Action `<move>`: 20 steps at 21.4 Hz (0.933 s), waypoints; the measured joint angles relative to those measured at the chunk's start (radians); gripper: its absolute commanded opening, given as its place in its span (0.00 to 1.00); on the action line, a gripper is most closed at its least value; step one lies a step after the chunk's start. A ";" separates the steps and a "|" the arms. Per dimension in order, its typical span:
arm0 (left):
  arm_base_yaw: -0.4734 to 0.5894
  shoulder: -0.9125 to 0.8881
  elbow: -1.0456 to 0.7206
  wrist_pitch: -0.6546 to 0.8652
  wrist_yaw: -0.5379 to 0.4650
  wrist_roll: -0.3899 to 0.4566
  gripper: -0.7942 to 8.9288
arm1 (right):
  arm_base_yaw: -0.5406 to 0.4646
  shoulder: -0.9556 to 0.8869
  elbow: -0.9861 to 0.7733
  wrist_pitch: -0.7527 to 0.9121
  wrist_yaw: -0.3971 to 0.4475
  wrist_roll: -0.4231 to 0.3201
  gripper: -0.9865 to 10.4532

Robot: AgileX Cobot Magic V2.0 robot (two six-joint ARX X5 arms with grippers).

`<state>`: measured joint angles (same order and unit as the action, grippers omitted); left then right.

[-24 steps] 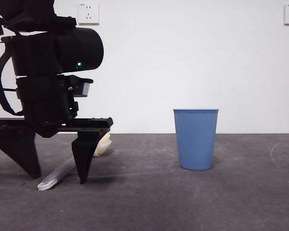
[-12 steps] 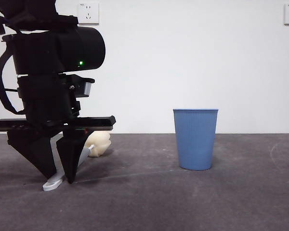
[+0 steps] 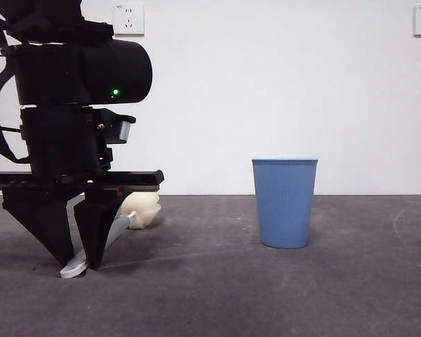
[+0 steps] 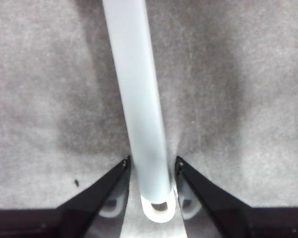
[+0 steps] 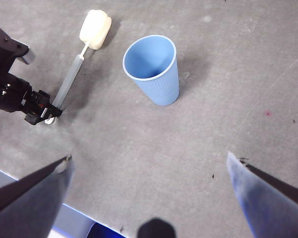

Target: Pick up the cup brush,pick up the cup,insert the brush into the cup,clean the cup,put the cup brush back,put the cup back to the fixed position on the table

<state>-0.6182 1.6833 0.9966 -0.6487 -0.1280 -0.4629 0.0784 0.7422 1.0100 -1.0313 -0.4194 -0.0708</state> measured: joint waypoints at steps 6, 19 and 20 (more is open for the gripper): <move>0.000 -0.001 0.002 -0.006 0.005 0.002 0.07 | 0.000 0.000 0.000 0.000 0.000 0.004 0.61; 0.022 -0.140 -0.012 -0.055 0.003 0.041 0.07 | 0.000 0.010 0.000 0.000 0.000 0.038 0.61; 0.022 -0.158 -0.012 -0.055 0.003 0.051 0.07 | 0.000 0.018 0.000 0.000 0.000 0.041 0.61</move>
<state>-0.5964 1.5253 0.9844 -0.7040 -0.1246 -0.4122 0.0784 0.7601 1.0100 -1.0313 -0.4198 -0.0296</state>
